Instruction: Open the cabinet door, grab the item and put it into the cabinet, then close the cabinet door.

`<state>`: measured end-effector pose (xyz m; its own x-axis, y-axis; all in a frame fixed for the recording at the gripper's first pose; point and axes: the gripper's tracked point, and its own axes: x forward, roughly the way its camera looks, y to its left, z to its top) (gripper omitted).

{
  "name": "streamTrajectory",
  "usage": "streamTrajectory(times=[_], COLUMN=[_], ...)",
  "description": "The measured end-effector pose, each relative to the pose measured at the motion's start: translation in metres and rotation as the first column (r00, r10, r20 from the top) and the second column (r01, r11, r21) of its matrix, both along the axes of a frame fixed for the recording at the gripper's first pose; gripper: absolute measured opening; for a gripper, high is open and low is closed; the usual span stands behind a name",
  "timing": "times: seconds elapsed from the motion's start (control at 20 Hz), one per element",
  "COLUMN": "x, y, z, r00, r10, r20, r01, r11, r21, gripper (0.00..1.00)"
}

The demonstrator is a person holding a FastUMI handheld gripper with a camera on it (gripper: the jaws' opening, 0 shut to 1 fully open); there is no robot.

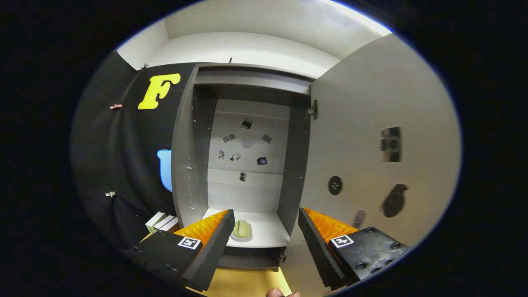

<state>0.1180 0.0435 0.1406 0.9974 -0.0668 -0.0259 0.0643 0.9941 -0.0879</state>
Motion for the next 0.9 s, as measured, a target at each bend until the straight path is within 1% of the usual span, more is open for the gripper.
streamTrajectory(times=[0.2, 0.25, 0.35, 0.55, 0.65, 0.8, 0.9], x=[-0.058, -0.073, -0.096, -0.139, -0.157, -0.18, -0.196], y=[-0.032, -0.036, -0.044, -0.069, -0.091, -0.122, -0.15], z=[0.02, 0.022, 0.016, -0.004, -0.008, -0.008, -0.011], r00=[0.996, 0.995, 0.995, 0.994, 0.989, 0.975, 0.959], r10=[-0.059, -0.064, -0.07, -0.102, -0.146, -0.222, -0.281], r20=[0.069, 0.081, 0.074, 0.025, 0.014, 0.029, 0.033], r01=[0.057, 0.061, 0.067, 0.102, 0.146, 0.221, 0.281], r11=[0.998, 0.997, 0.997, 0.994, 0.989, 0.975, 0.96], r21=[0.029, 0.043, 0.038, -0.03, -0.029, 0.024, 0.013], gripper=[0.98, 0.98, 0.98, 0.98, 0.98, 0.98, 0.98])
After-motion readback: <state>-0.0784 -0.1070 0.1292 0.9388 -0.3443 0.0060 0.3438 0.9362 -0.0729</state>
